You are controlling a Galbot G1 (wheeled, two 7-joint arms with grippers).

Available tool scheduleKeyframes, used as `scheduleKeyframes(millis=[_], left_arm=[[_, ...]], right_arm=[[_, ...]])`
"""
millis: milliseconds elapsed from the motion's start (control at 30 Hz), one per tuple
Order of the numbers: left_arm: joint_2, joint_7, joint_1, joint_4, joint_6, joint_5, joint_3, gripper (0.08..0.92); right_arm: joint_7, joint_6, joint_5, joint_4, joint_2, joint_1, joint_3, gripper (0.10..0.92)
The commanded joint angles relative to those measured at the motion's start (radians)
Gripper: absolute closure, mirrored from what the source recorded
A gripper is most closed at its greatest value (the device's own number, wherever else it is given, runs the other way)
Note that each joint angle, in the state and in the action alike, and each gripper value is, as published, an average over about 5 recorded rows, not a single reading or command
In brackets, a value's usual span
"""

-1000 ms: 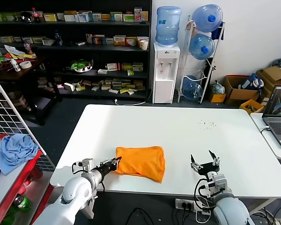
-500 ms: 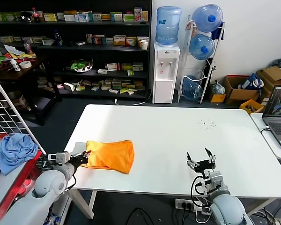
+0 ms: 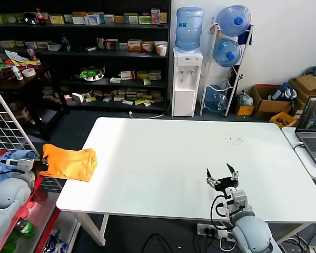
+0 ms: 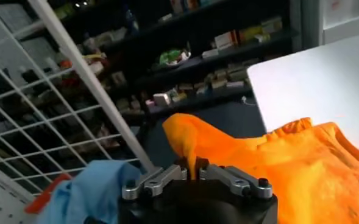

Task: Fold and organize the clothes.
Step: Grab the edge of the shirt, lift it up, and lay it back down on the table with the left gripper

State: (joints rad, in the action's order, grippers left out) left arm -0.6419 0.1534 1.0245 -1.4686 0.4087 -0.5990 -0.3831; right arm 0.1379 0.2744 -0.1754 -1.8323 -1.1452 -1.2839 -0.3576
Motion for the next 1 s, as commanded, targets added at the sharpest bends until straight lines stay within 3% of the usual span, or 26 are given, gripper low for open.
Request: scheduleKeyframes(millis=[33, 333, 633, 1000], left_arm=[[0.137, 0.011, -0.009, 0.073, -0.04, 0.095, -0.037, 0.846], [0.13, 0.039, -0.025, 0.0, -0.023, 0.07, 0.02, 0.846], [-0.026, 0.096, 0.002, -0.166, 0.023, 0.067, 0.097, 0.846], [-0.163, 0.169, 0.007, -0.376, 0.091, -0.044, 0.176, 0.846]], right_arm=[[-0.003, -0.008, 0.001, 0.004, -0.013, 0.005, 0.007, 0.203], [-0.008, -0.022, 0.006, 0.004, -0.024, -0.017, -0.001, 0.203], [-0.005, -0.019, 0.022, -0.009, -0.029, -0.038, -0.008, 0.203], [-0.004, -0.019, 0.044, -0.019, -0.03, -0.071, -0.028, 0.203]])
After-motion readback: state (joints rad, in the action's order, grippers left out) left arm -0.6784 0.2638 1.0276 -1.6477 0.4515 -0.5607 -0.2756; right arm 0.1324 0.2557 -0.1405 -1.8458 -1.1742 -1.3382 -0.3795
